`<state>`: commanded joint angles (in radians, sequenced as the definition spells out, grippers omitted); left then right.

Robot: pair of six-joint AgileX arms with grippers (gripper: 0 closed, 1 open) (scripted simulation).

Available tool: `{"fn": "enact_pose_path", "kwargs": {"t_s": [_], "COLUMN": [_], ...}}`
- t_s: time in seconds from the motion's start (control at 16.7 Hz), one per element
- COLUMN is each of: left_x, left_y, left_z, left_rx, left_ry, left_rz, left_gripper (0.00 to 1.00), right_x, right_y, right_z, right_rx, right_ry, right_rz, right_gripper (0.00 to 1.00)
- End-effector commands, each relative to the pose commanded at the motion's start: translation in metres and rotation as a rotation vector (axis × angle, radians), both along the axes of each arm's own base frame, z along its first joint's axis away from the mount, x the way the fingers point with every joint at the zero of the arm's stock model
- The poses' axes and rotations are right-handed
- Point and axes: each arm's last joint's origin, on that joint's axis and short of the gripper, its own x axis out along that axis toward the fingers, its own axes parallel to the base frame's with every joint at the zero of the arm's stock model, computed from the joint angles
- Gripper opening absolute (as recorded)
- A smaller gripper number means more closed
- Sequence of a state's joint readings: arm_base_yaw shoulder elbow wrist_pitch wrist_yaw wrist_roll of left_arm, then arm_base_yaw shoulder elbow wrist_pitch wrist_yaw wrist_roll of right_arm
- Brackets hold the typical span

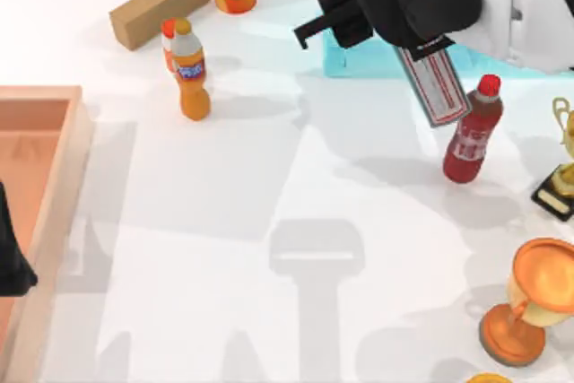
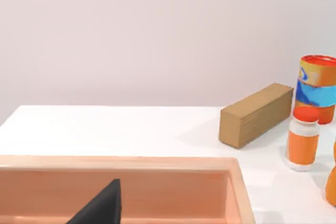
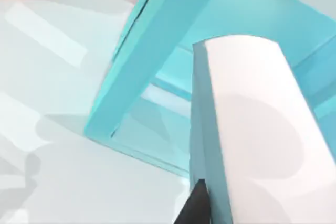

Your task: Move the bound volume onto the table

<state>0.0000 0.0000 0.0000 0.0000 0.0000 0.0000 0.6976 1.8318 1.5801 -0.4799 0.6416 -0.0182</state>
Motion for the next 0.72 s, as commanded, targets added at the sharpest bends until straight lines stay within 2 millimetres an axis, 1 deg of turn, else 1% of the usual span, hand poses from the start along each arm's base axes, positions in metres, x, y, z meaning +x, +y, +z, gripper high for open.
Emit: {"fn": "enact_pose_path", "kwargs": {"t_s": [0.06,0.18,0.3,0.36,0.42,0.54,0.66,0.72], "left_x": [0.000,0.000,0.000,0.000,0.000,0.000,0.000,0.000], "left_y": [0.000,0.000,0.000,0.000,0.000,0.000,0.000,0.000], "left_z": [0.000,0.000,0.000,0.000,0.000,0.000,0.000,0.000], "left_rx": [0.000,0.000,0.000,0.000,0.000,0.000,0.000,0.000], "left_ry": [0.000,0.000,0.000,0.000,0.000,0.000,0.000,0.000], "left_rz": [0.000,0.000,0.000,0.000,0.000,0.000,0.000,0.000], "left_gripper": [1.00,1.00,1.00,1.00,1.00,1.00,1.00,1.00], "right_x": [-0.010,-0.038,-0.074,-0.093,-0.112,-0.146,-0.169,-0.175], "right_y": [0.033,0.093,0.142,0.161,0.178,0.201,0.214,0.217], "right_z": [-0.015,-0.047,-0.081,-0.097,-0.112,-0.136,-0.152,-0.156], "right_rx": [-0.108,-0.330,-0.543,-0.642,-0.732,-0.881,-0.976,-1.000], "right_ry": [0.008,0.007,-0.016,-0.035,-0.057,-0.102,-0.138,-0.148], "right_rz": [0.041,0.126,0.207,0.243,0.276,0.329,0.361,0.369], "right_gripper": [0.00,0.00,0.00,0.00,0.00,0.00,0.00,0.00]}}
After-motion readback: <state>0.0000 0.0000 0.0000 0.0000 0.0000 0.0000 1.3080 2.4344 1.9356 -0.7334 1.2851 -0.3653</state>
